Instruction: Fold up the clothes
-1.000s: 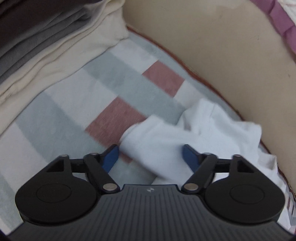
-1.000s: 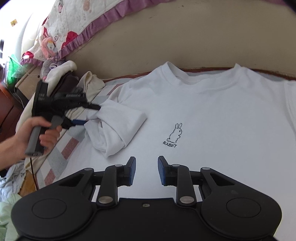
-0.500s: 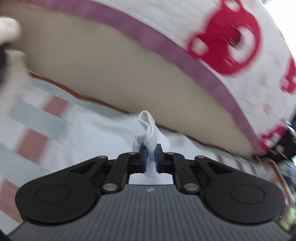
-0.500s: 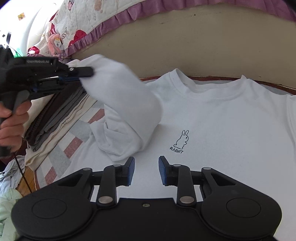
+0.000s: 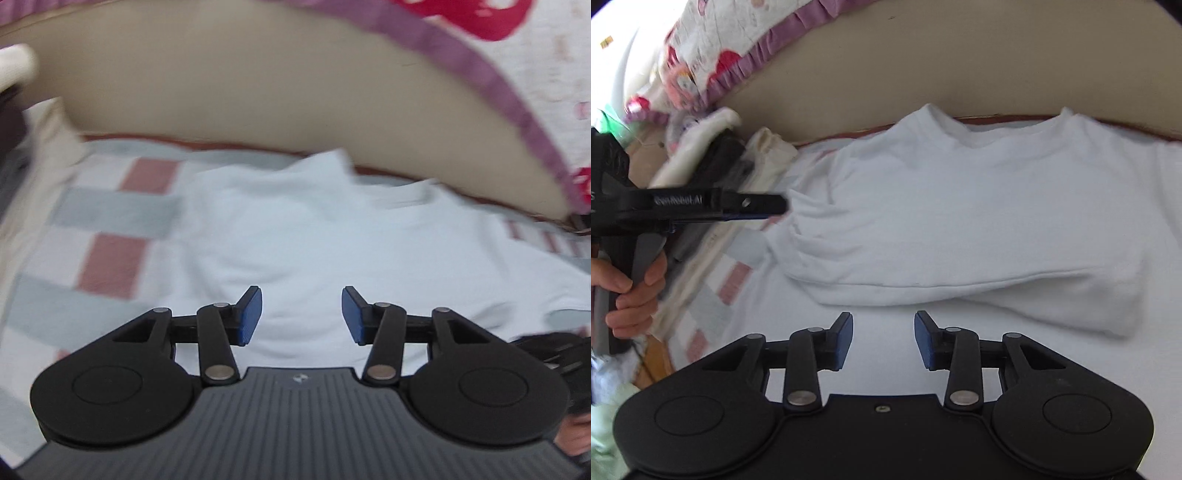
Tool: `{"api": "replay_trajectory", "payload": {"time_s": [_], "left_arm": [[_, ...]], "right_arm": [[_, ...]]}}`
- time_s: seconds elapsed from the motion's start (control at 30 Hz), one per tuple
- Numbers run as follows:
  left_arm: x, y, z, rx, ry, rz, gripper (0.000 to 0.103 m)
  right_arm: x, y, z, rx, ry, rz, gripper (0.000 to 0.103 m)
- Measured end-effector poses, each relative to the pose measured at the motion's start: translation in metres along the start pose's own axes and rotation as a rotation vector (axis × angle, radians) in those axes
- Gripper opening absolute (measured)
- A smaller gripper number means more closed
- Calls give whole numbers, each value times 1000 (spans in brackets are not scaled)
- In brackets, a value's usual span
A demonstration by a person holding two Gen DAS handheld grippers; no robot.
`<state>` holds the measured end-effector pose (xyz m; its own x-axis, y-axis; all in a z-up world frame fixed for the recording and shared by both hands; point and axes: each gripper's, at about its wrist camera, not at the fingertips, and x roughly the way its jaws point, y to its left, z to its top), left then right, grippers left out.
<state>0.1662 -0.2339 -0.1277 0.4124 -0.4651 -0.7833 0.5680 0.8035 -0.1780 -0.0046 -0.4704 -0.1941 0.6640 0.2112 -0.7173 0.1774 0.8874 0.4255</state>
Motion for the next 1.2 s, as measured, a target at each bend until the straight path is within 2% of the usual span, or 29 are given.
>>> {"api": "replay_trajectory", "payload": {"time_s": [0.07, 0.13, 0.2, 0.23, 0.37, 0.5, 0.6, 0.7, 0.77, 0.87, 0.93, 0.97, 1.0, 1.03, 1.17, 1.2], "left_arm": [[8, 8, -5, 41, 39, 92, 47], [14, 13, -10, 84, 88, 178, 47], [14, 19, -14, 95, 117, 190, 47], [12, 22, -16, 88, 121, 184, 47], [9, 30, -16, 37, 126, 143, 47], [12, 37, -13, -72, 127, 32, 47], [17, 45, -14, -185, 122, -13, 47], [22, 53, -18, -275, 132, -26, 47], [26, 58, -22, -320, 142, -30, 47], [30, 64, -26, -367, 154, -28, 47], [29, 66, -27, -375, 151, -22, 47], [28, 67, -27, -374, 149, -18, 47], [28, 68, -27, -374, 147, -14, 47], [27, 68, -27, -373, 144, -10, 47], [15, 68, -28, -339, 117, -5, 47], [11, 68, -28, -328, 107, -4, 47]], "right_arm": [[-15, -8, 5, -24, 15, -38, 42], [-38, -29, 3, 19, 19, -30, 48], [-56, -60, -1, 120, 20, 6, 51], [-63, -76, -3, 174, 14, 15, 51], [-77, -132, -12, 382, -50, -37, 51], [-65, -166, -22, 538, -64, 50, 51], [-50, -172, -26, 587, -76, 98, 52], [-35, -172, -28, 660, -105, 190, 68], [-24, -174, -30, 721, -126, 228, 71], [-14, -173, -25, 802, -165, 234, 71], [-14, -160, -14, 711, -164, 174, 70], [-15, -151, -10, 636, -179, 128, 54], [-18, -143, -6, 576, -199, 91, 11], [-22, -137, -3, 544, -229, 71, 7], [-72, -105, 9, 367, -439, 67, 6], [-84, -96, 13, 301, -474, 14, 6]]}}
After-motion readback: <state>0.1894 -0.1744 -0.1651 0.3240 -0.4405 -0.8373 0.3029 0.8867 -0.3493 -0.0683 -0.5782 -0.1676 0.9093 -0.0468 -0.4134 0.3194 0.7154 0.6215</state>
